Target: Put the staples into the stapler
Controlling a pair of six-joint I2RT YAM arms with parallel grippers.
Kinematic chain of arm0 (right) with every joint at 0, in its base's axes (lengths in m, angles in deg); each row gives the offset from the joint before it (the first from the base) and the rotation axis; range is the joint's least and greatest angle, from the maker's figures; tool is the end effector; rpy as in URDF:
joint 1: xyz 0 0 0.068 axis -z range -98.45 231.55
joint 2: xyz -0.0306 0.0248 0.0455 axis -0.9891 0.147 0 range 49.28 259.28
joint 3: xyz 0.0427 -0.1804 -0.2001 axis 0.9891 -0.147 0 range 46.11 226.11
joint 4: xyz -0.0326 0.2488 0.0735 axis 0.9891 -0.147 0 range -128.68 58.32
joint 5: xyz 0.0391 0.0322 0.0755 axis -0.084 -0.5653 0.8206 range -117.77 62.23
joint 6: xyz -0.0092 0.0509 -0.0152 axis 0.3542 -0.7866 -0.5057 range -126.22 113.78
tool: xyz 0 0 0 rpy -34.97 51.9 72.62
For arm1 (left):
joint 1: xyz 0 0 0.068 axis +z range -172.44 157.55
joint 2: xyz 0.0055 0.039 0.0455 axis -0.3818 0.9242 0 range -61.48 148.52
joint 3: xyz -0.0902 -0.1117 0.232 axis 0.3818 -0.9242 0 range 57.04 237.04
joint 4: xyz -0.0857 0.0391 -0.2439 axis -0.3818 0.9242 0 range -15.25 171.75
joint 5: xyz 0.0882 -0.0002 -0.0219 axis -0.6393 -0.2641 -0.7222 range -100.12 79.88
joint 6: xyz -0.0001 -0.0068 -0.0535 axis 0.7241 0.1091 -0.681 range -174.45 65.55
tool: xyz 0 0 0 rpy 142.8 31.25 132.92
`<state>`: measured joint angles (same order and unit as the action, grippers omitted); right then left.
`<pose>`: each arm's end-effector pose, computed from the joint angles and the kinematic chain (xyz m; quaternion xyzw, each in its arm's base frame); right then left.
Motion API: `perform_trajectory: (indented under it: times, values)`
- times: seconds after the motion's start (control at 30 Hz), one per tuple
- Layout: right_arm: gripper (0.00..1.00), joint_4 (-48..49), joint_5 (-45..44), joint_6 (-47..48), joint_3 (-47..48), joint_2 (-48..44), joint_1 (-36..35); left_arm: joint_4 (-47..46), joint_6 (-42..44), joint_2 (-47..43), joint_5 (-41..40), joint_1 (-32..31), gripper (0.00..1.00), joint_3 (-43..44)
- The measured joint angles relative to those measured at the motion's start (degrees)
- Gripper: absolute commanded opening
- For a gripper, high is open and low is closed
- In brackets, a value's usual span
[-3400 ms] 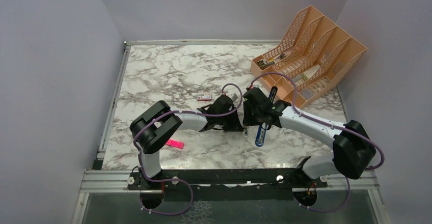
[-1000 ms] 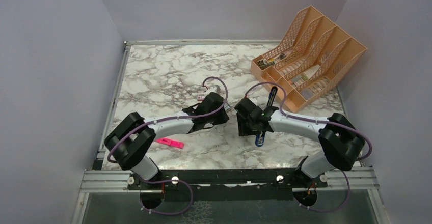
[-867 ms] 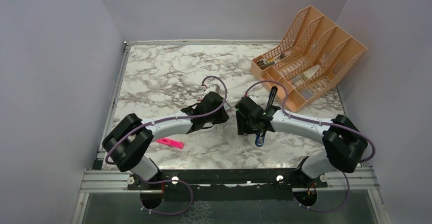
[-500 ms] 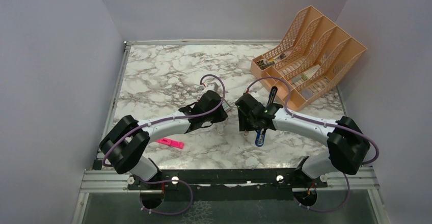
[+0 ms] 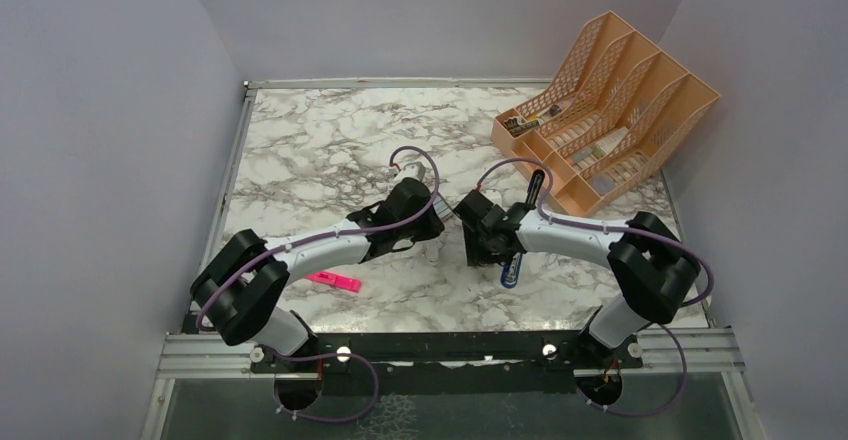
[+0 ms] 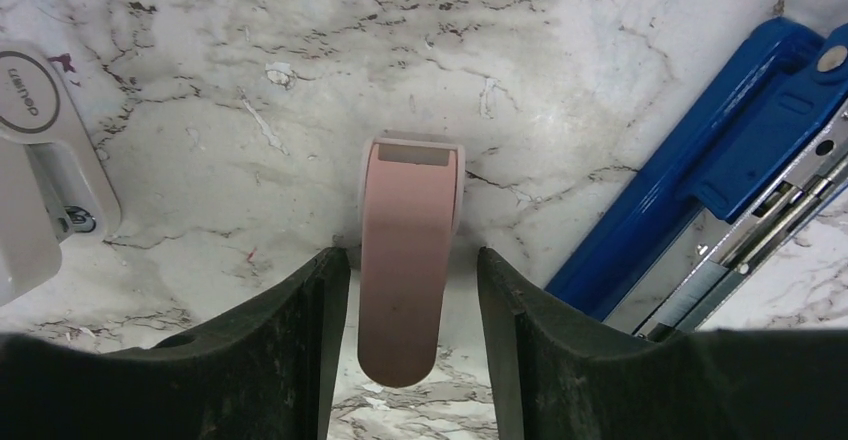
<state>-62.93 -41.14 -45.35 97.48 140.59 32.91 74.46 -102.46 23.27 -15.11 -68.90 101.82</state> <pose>0.1961 0.2103 0.1633 -0.0622 0.9781 0.0299 0.1966 0.2135 -0.2198 0.1951 -0.0309 0.9039 -0.2850 0.3174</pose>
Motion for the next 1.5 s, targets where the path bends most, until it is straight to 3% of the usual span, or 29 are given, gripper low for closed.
perform_trajectory:
  times: [0.37, 0.6, 0.77, 0.93, 1.2, 1.4, 1.5]
  values:
    - [0.38, 1.7, 2.3, 1.0, 0.3, 0.7, 0.7, 0.0, 0.5, -1.8, -0.1, 0.4, 0.19, -0.5]
    - [0.38, 3.7, 3.4, 3.1, 3.8, 4.1, 0.7, 0.7, 0.5, -4.0, -1.3, 0.8, 0.20, -1.3]
    - [0.45, 5.4, 3.7, 4.3, 6.4, 6.6, 0.7, 1.7, 0.4, -6.0, -2.2, 1.5, 0.22, -1.9]
    - [0.56, 5.8, 3.7, 4.7, 7.5, 7.2, 0.7, 2.6, 0.5, -7.0, -2.6, 1.9, 0.33, -2.1]
    - [0.61, 2.3, 0.3, 5.1, 9.3, 2.1, 2.3, 3.2, 1.1, -7.6, -2.6, 1.9, 0.49, -2.1]
    - [0.63, 0.6, -4.9, 6.4, 11.6, -6.7, 11.2, 3.1, 3.3, -7.6, -0.2, 2.0, 0.61, -1.1]
    - [0.69, 0.0, -7.5, 7.3, 11.9, -9.4, 17.9, 3.0, 5.8, -7.0, 3.3, 2.0, 0.68, 1.4]
